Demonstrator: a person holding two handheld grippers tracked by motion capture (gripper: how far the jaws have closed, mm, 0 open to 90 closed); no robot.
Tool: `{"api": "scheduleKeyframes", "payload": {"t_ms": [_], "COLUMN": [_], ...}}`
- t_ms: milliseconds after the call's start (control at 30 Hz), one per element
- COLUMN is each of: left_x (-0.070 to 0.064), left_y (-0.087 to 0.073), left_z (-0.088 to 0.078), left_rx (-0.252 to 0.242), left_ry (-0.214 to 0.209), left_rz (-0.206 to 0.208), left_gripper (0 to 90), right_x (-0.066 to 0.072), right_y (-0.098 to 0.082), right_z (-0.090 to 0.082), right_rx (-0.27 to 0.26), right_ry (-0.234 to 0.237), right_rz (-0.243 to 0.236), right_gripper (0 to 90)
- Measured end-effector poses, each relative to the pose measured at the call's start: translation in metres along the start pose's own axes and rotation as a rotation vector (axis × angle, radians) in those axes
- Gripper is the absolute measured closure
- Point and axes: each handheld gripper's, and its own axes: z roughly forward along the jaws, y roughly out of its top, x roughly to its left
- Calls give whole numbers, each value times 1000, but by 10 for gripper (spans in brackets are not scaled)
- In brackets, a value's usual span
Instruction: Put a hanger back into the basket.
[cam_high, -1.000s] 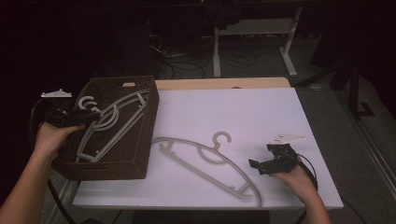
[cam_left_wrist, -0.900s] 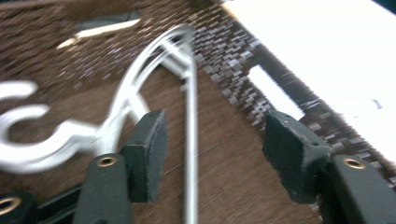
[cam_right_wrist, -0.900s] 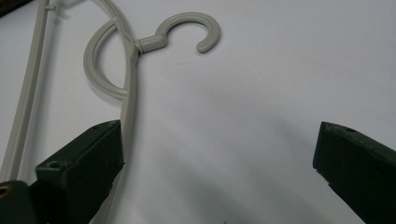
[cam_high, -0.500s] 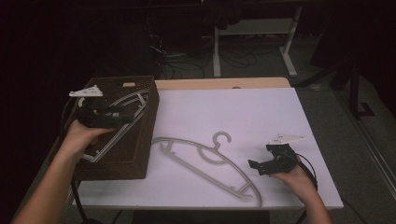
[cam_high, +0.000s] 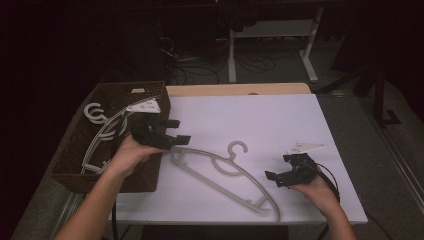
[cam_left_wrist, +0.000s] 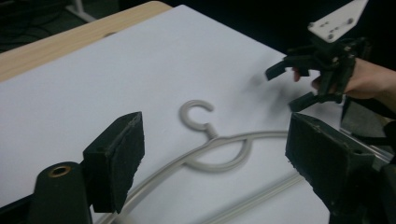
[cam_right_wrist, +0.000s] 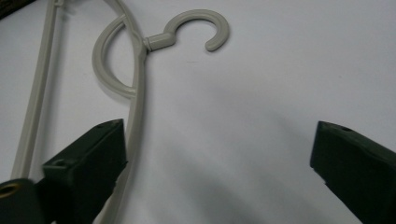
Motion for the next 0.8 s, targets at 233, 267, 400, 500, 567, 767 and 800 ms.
{"api": "scheduleKeyframes", "payload": {"t_ms": [233,267,400,500,567,767,800], "left_x": [-18,-20,-26,-27,-27,-23,-22], "left_y": [-9,-12,-25,-37,-44,-62,-64], "left_z": [37,43,62,71,75,87,89], "left_rx": [17,22,69,69,77,98,108], "left_ry": [-54,-58,-62,-81,-81,-90,-90], "left_rz": [7,8,31,27,32,36,36], "left_gripper": [174,170,141,137,136,125,115], "right_x": [5,6,12,16,20,30,33], "right_y": [4,5,7,8,9,12,12], "right_z": [2,2,2,0,0,3,5], "right_rx": [41,49,68,72,82,119,129], "right_ry": [31,35,53,64,78,120,126], "right_rz": [-13,-9,-18,-18,-27,-53,-65], "right_gripper": [103,123,211,332,425,691,731]}}
